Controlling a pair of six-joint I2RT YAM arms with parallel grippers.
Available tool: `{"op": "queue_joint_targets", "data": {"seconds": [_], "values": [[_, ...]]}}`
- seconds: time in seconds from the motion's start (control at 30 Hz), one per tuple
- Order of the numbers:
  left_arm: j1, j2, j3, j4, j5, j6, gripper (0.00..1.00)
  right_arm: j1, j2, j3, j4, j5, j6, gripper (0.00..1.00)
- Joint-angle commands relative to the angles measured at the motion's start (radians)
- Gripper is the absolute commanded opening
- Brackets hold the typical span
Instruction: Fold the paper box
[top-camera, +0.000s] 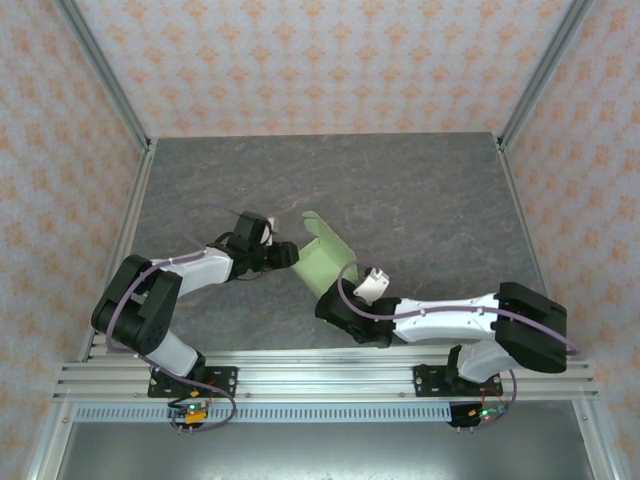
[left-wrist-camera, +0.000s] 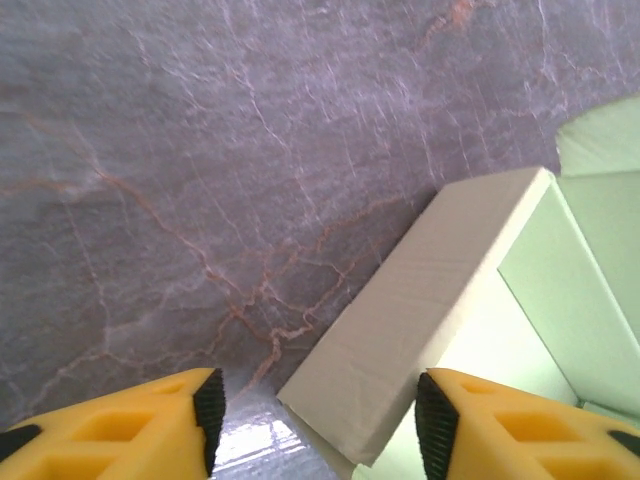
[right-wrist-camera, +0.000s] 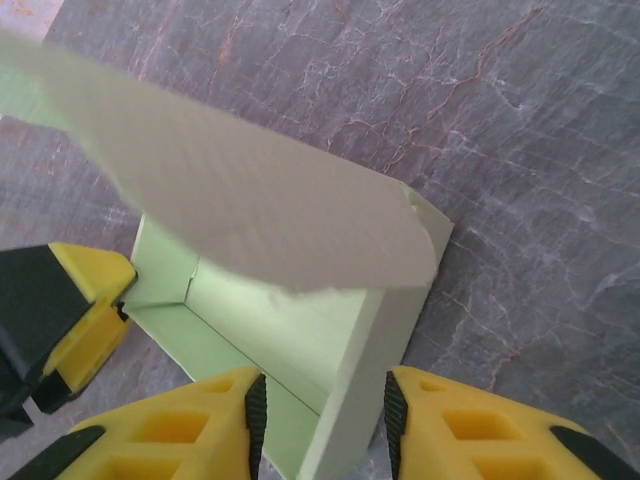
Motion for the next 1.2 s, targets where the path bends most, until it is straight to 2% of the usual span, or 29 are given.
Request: {"op": "queue_joint_targets", "data": {"seconds": [0.0,0.07,0.17,0.23,0.43,0.5,0.57,0.67,0.77,0.9,1.03,1.17], "values": [[-0.031,-0.021,-0.039,0.026,0.024,-0.004,0.52,-0.051,0.025,0.02,0.071,-0.026,-0.09,0.38],[-0.054,-0.026,-0.053,0.022,0.032,-0.019,0.51,-0.084,0.038,0.044,0.08,-0.065,-0.206,0.39],[-0.088,-0.038,-0.085,0.038,0.052,-0.068,0.51,-0.116,0.061,0.101,0.002,-0.049,-0.33,0.38],[-0.11,-0.05,-0.11,0.05,0.053,-0.111,0.5,-0.146,0.064,0.11,0.013,-0.055,-0.44,0.37],[-0.166,-0.148,-0.182,0.1,0.055,-0.241,0.53,-0.295,0.081,0.148,0.036,-0.224,-0.769,0.37],[-0.171,-0.219,-0.191,0.061,0.014,-0.248,0.6,-0.339,0.104,0.162,0.072,-0.297,-0.884,0.37],[-0.173,-0.307,-0.185,-0.034,-0.079,-0.235,0.68,-0.391,0.136,0.169,0.115,-0.384,-0.979,0.38],[-0.172,-0.421,-0.185,-0.106,-0.188,-0.221,0.74,-0.445,0.175,0.181,0.176,-0.512,-1.09,0.38],[-0.171,-0.512,-0.207,-0.121,-0.267,-0.239,0.78,-0.472,0.203,0.222,0.17,-0.577,-1.133,0.39],[-0.172,-0.567,-0.239,-0.151,-0.368,-0.238,0.77,-0.473,0.179,0.237,0.137,-0.648,-1.112,0.4],[-0.172,-0.556,-0.263,-0.148,-0.431,-0.199,0.7,-0.471,0.114,0.173,0.105,-0.623,-1.089,0.4],[-0.171,-0.52,-0.276,-0.109,-0.438,-0.182,0.65,-0.471,0.034,0.07,0.134,-0.599,-1.082,0.41]]}}
